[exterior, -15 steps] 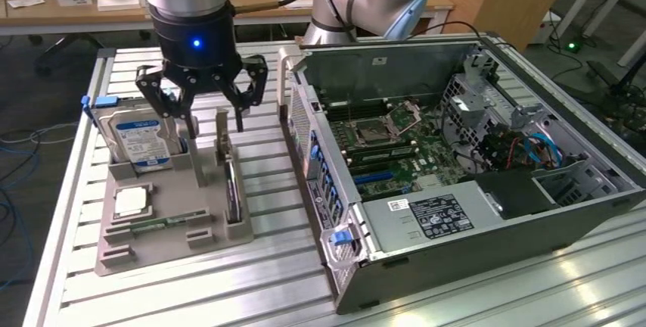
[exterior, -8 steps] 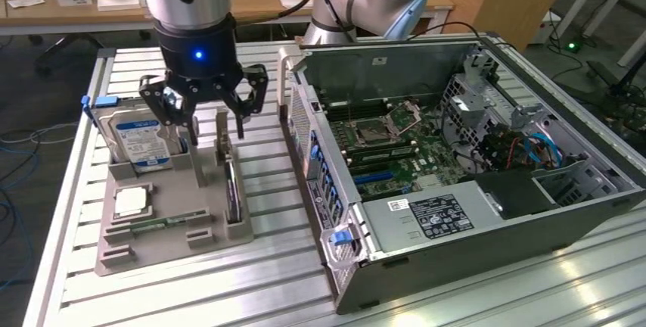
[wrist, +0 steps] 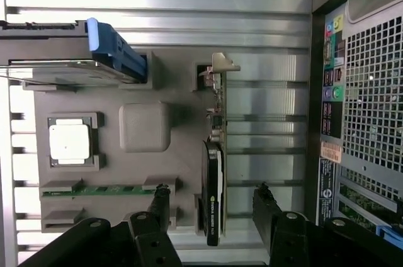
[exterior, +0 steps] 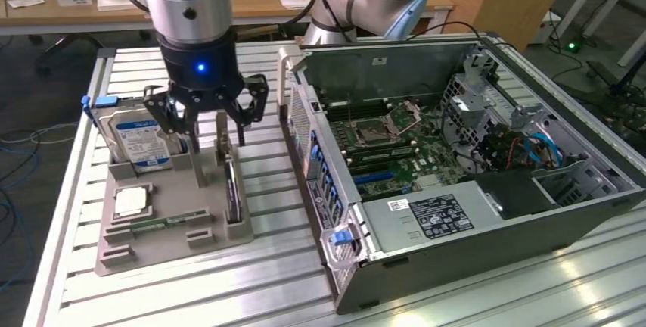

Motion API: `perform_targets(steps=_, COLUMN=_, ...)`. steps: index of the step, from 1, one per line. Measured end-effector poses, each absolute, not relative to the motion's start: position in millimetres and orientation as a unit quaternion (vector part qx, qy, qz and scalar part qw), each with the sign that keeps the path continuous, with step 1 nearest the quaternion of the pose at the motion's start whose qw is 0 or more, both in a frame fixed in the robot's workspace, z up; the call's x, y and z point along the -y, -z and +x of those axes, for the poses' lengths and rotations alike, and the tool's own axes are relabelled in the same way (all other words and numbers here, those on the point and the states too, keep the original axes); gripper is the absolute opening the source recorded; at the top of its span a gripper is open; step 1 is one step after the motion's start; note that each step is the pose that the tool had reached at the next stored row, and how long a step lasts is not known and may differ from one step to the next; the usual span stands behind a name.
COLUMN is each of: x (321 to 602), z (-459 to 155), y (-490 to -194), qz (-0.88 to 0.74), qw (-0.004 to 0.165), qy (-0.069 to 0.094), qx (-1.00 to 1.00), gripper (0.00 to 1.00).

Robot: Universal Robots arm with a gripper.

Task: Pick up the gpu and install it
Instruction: 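Pick up the gpu and move the gpu toward the slot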

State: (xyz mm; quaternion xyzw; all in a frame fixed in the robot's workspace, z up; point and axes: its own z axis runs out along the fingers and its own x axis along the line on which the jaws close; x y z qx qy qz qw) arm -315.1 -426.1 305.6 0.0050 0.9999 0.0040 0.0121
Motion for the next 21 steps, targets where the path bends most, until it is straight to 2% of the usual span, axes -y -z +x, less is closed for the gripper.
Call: perform_targets(steps=21, x=426, z=-311, y=-267, qz=0.006, qw=0.012, qy=-0.003, qx=-1.000, gripper=0.65)
